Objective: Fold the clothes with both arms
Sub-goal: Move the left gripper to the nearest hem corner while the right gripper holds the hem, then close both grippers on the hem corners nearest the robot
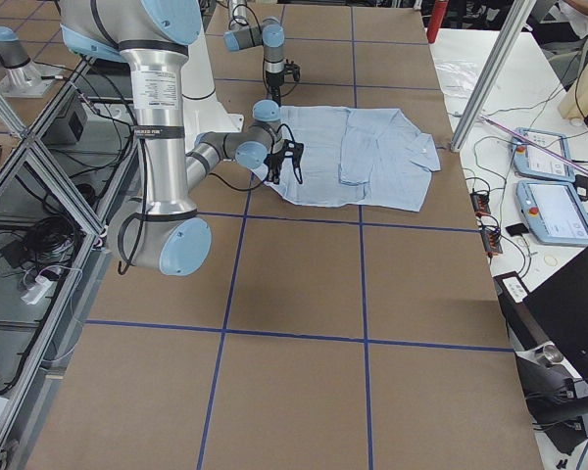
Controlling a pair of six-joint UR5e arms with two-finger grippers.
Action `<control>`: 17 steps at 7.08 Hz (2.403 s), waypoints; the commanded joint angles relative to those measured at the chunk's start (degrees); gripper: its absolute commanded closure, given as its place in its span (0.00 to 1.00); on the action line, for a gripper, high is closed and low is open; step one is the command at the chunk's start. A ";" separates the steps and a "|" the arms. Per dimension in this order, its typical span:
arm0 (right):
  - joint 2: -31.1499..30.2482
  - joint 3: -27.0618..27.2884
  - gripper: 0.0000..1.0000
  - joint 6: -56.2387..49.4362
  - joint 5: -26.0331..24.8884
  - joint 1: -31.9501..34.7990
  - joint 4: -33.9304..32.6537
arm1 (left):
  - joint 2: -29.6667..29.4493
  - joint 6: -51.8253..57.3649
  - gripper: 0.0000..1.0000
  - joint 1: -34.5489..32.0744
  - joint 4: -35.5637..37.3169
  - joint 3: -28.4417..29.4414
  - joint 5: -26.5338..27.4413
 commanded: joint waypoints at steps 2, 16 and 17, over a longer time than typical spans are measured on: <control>-0.04 0.19 1.00 -0.01 0.52 0.82 -0.03 | 0.33 -0.12 0.37 0.23 0.07 0.21 0.24; 0.05 1.07 1.00 -0.01 4.29 5.03 -0.03 | 0.50 0.14 1.00 -0.64 0.15 -0.57 0.15; 0.22 1.16 1.00 -0.18 5.17 6.17 -0.03 | 0.50 0.50 1.00 -1.60 0.24 -0.75 0.15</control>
